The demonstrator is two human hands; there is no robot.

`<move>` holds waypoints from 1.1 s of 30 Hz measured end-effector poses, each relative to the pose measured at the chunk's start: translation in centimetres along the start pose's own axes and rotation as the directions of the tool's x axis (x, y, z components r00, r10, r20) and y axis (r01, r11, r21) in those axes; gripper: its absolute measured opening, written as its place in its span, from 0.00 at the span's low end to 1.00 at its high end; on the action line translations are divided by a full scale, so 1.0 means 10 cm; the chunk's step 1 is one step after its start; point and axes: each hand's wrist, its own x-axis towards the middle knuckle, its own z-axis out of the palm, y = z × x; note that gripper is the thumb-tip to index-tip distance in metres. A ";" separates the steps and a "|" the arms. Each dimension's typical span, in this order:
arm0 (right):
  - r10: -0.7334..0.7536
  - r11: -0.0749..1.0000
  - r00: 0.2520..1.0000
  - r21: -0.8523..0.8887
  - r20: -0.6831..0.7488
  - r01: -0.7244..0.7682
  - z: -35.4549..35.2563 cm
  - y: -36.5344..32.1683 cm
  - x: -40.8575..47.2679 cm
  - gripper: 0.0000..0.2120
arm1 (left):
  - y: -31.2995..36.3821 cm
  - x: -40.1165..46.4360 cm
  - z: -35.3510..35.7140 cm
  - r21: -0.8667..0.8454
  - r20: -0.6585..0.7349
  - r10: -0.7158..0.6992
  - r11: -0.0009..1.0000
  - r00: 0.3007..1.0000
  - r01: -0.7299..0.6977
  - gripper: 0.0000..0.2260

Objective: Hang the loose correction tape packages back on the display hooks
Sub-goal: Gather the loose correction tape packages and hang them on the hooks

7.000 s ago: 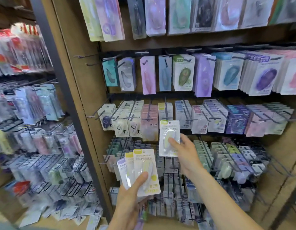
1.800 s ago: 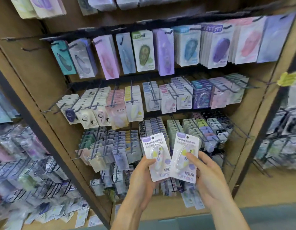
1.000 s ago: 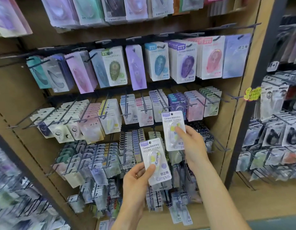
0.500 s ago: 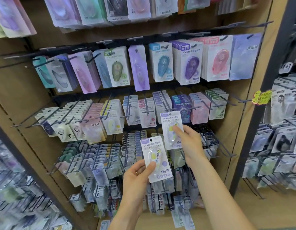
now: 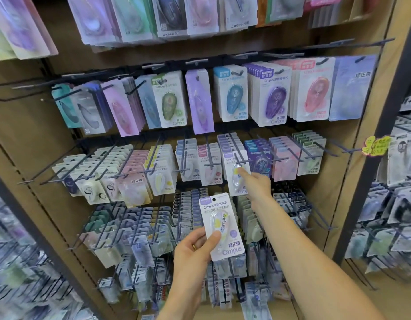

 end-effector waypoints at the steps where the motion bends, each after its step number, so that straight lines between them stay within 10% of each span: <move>1: 0.023 1.000 1.000 0.002 -0.011 -0.023 0.05 0.00 0.08 0.19 | 0.00 0.01 -0.01 -0.003 0.000 -0.002 1.000 1.000 0.002 0.09; 7: 0.047 0.988 0.992 -0.141 -0.121 -0.064 -0.06 0.14 -0.05 0.20 | -0.01 0.11 0.00 -0.006 0.008 0.004 1.000 1.000 -0.004 0.10; 14: -0.041 0.998 0.954 0.056 0.295 0.026 -0.49 0.23 -1.11 0.16 | -0.02 0.28 0.22 0.024 0.070 0.044 0.999 0.997 -0.045 0.11; 33: -0.173 0.984 0.980 0.055 0.102 0.168 -0.39 0.03 -0.56 0.12 | 0.18 0.81 0.69 0.083 0.092 0.103 0.990 0.990 -0.111 0.09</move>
